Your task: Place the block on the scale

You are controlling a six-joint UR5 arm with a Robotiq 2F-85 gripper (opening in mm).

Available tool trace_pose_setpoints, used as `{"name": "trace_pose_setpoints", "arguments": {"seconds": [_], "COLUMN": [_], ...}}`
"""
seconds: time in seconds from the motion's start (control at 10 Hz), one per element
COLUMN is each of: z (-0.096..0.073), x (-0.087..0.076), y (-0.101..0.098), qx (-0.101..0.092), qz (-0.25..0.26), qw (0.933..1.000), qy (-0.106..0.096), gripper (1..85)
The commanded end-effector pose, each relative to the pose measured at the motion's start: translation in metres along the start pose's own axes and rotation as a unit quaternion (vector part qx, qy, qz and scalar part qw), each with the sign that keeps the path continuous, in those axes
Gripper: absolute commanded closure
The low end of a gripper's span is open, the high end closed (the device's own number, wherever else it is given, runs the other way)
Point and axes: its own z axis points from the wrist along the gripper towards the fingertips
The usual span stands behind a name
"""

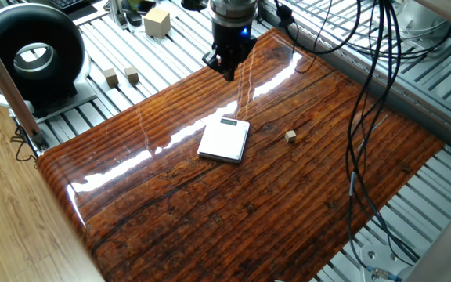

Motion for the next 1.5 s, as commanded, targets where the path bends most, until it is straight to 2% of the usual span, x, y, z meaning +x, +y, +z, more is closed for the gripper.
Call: {"name": "trace_pose_setpoints", "arguments": {"seconds": [0.0,0.2,0.4,0.5,0.6,0.7,0.8,0.9,1.0,1.1,1.2,1.3,1.4], "z": [0.011,0.006,0.006,0.006,0.005,0.006,0.006,0.006,0.005,0.001,0.004,0.018,0.027], "x": [0.005,0.003,0.008,0.022,0.023,0.022,0.019,0.015,0.017,0.022,0.027,0.027,0.03], "y": [0.003,0.015,0.015,0.006,-0.001,0.004,0.015,0.015,0.021,0.049,0.052,0.019,-0.007], "qx": [-0.01,-0.024,-0.026,-0.011,0.001,-0.009,-0.028,-0.028,-0.042,-0.097,-0.117,-0.088,-0.062], "qz": [-0.018,-0.02,-0.078,-0.096,-0.119,-0.125,-0.129,-0.144,-0.162,-0.171,-0.167,-0.186,-0.205], "qw": [0.9998,0.9995,0.9966,0.9945,0.9919,0.9913,0.9907,0.9889,0.9855,0.9802,0.9783,0.9779,0.9762], "qy": [0.007,0.004,0.012,0.041,0.044,0.041,0.032,0.025,0.026,0.026,0.035,0.037,0.036], "gripper": [84.7,84.7,84.7,84.7,84.7,84.7,84.7,84.7,84.7,84.7,77.3,69.7,70.3]}}
